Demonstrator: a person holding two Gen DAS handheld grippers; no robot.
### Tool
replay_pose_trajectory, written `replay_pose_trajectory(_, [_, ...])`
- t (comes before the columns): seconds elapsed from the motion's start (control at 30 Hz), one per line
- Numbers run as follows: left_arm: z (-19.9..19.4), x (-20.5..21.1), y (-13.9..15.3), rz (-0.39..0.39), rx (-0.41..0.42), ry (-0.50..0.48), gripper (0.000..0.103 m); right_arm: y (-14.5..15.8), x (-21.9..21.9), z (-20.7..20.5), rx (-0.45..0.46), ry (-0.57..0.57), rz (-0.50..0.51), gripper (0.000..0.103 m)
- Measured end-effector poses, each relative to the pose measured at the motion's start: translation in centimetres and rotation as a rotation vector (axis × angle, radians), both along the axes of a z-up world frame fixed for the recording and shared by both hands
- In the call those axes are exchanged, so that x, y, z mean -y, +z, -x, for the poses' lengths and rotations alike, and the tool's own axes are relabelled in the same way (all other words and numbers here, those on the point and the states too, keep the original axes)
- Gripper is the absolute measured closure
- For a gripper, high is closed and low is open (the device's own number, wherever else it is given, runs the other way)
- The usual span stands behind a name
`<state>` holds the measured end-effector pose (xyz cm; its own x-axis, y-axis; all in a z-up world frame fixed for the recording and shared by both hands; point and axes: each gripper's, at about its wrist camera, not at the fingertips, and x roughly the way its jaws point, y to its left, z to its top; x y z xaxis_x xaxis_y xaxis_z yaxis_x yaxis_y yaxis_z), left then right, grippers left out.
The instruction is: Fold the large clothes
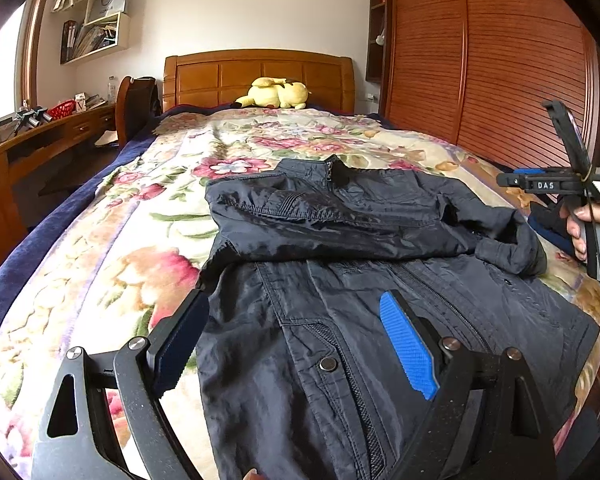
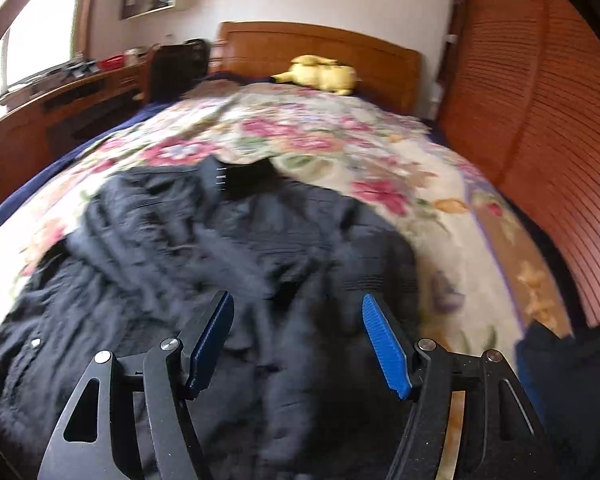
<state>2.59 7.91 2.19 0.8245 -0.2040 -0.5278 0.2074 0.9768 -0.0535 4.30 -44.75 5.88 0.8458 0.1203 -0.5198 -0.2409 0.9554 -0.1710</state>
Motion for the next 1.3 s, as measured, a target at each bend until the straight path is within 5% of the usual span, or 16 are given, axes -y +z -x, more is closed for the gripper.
replay_pose_trajectory(0.3, [0.4, -0.2, -0.1, 0.001, -0.007, -0.011, 0.015, -5.6, 3.9, -0.3, -0.107, -0.144, -0.06, 0.034])
replay_pose_trajectory(0.5, [0.3, 0.3, -0.2, 0.001, -0.008, -0.023, 0.015, -7.3, 5.2, 0.1, -0.157, -0.187, -0.061, 0.033])
replay_pose_trajectory(0.73, [0.4, 0.8, -0.2, -0.006, -0.009, -0.032, 0.015, -9.7, 8.0, -1.0, -0.321, -0.219, -0.118, 0.033])
replay_pose_trajectory(0.87, [0.5, 0.8, -0.2, -0.003, -0.009, -0.029, 0.015, -9.5, 8.1, -0.8, -0.325, -0.201, -0.131, 0.034])
replay_pose_trajectory(0.9, [0.5, 0.8, -0.2, -0.004, -0.008, -0.03, 0.015, -9.4, 8.1, -0.7, -0.317, -0.186, -0.123, 0.044])
replay_pose_trajectory(0.93, [0.5, 0.8, -0.2, -0.002, -0.007, -0.029, 0.015, -9.3, 8.1, -0.4, -0.312, -0.158, -0.123, 0.067])
replay_pose_trajectory(0.97, [0.6, 0.7, -0.2, 0.0, -0.006, -0.029, 0.015, -9.3, 8.0, -0.2, -0.311, -0.128, -0.116, 0.074])
replay_pose_trajectory(1.03, [0.6, 0.7, -0.2, -0.001, -0.006, -0.029, 0.015, -8.4, 7.1, 0.6, -0.269, -0.113, -0.041, 0.089])
replay_pose_trajectory(1.3, [0.6, 0.3, 0.1, 0.002, 0.0, -0.016, 0.015, 4.5, 3.1, 1.8, 0.011, -0.072, 0.056, 0.092])
